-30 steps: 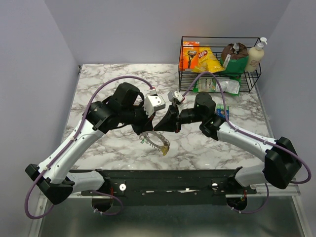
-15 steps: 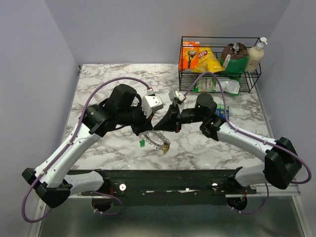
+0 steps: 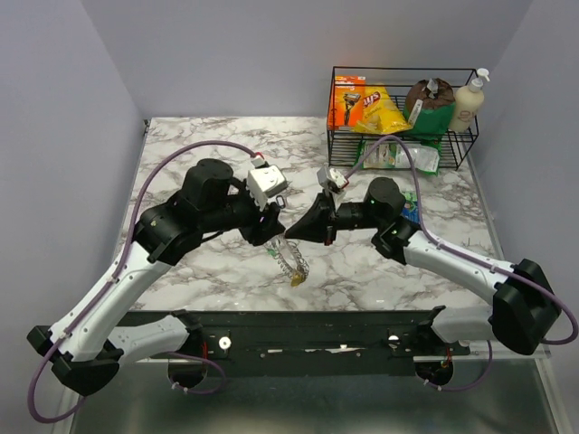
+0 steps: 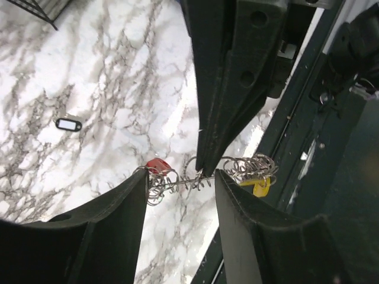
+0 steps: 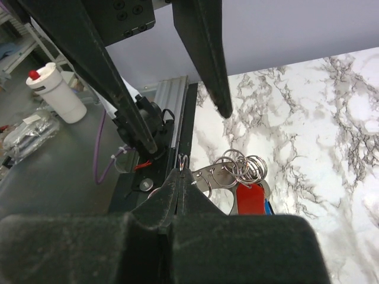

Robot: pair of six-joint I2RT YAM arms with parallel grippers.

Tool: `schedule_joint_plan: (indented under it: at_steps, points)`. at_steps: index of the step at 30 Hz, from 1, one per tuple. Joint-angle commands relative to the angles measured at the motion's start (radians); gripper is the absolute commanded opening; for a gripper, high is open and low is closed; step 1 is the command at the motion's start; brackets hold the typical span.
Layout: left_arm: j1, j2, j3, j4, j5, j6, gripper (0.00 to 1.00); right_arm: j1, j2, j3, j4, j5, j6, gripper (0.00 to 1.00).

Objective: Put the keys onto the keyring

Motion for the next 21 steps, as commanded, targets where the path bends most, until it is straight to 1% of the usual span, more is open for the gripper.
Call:
schedule_joint_plan:
  at_steps: [1,2,4,5,7,11,12,16,20,21]
  points:
    - [-0.005,-0.094,-0.06,0.171,-0.081,-0.074,0.59,0.001,-0.072,-0.038,0.127,0.066,0.053,0.01]
    - [-0.004,-0.113,-0.077,0.224,-0.081,-0.074,0.62,-0.001,-0.081,-0.064,0.151,0.092,0.066,0.01]
    - [-0.002,-0.169,-0.133,0.283,-0.082,-0.125,0.63,0.001,-0.107,-0.087,0.219,0.122,0.108,0.01]
    - [-0.001,-0.188,-0.155,0.344,-0.078,-0.137,0.65,0.001,-0.113,-0.109,0.242,0.15,0.125,0.01]
    - [0.003,-0.244,-0.218,0.404,-0.067,-0.168,0.67,0.001,-0.136,-0.132,0.317,0.176,0.174,0.01]
    - [0.006,-0.312,-0.302,0.545,0.023,-0.203,0.67,0.001,-0.17,-0.181,0.446,0.231,0.265,0.01]
    - [0.007,-0.327,-0.318,0.565,0.071,-0.209,0.67,0.001,-0.176,-0.189,0.501,0.248,0.299,0.01]
    - [0.006,-0.341,-0.373,0.623,0.158,-0.224,0.64,0.001,-0.199,-0.241,0.65,0.284,0.385,0.01]
    - [0.007,-0.35,-0.416,0.721,0.243,-0.241,0.62,-0.001,-0.192,-0.265,0.785,0.302,0.461,0.01]
    - [0.007,-0.352,-0.425,0.738,0.261,-0.246,0.62,0.001,-0.187,-0.268,0.844,0.307,0.495,0.01]
